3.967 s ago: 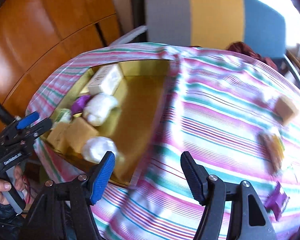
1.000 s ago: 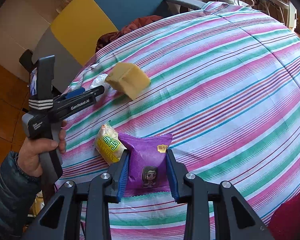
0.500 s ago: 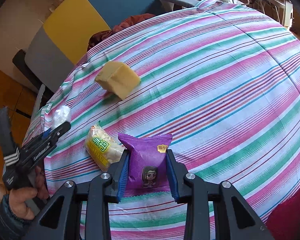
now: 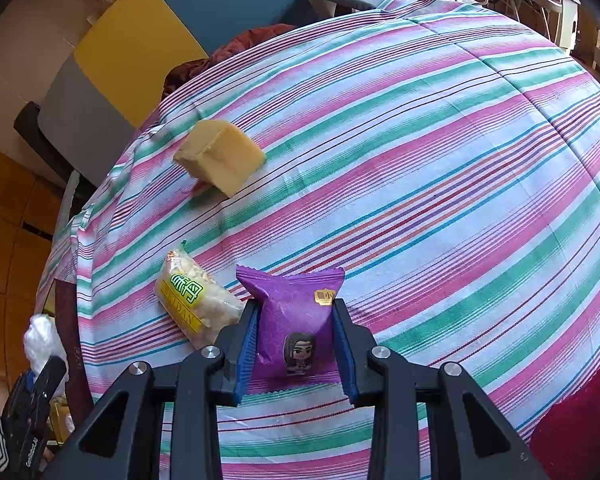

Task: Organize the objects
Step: 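Carry the white bundle into the tray and release it with the left tool while the right holds the packet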

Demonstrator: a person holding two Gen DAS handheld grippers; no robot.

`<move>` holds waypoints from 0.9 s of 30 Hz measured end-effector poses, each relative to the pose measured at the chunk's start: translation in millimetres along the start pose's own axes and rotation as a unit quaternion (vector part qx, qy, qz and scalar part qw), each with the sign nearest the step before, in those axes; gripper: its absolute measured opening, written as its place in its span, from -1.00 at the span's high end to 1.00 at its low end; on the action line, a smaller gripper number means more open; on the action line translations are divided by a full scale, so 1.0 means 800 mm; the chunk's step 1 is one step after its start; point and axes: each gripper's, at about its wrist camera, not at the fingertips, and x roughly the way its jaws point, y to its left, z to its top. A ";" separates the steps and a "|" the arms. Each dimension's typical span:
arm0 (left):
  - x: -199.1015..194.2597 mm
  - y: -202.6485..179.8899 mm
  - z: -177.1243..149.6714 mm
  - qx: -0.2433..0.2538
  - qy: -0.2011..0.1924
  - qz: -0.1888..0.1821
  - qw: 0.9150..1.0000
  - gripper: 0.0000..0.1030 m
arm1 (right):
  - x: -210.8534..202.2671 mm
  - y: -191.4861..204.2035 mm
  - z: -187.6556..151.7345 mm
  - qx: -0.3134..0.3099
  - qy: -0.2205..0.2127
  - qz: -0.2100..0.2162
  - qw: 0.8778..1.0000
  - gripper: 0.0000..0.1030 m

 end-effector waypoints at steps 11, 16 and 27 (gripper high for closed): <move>-0.052 0.061 -0.043 -0.029 -0.020 0.027 0.999 0.32 | 0.004 -0.003 0.002 0.006 -0.002 -0.025 1.000 0.33; -0.064 0.086 -0.054 -0.050 -0.026 0.029 0.998 0.32 | 0.011 -0.008 0.002 0.012 0.008 -0.043 0.999 0.33; -0.080 0.151 -0.089 -0.100 -0.025 0.054 0.993 0.32 | 0.015 -0.008 0.002 0.009 0.010 -0.058 0.998 0.33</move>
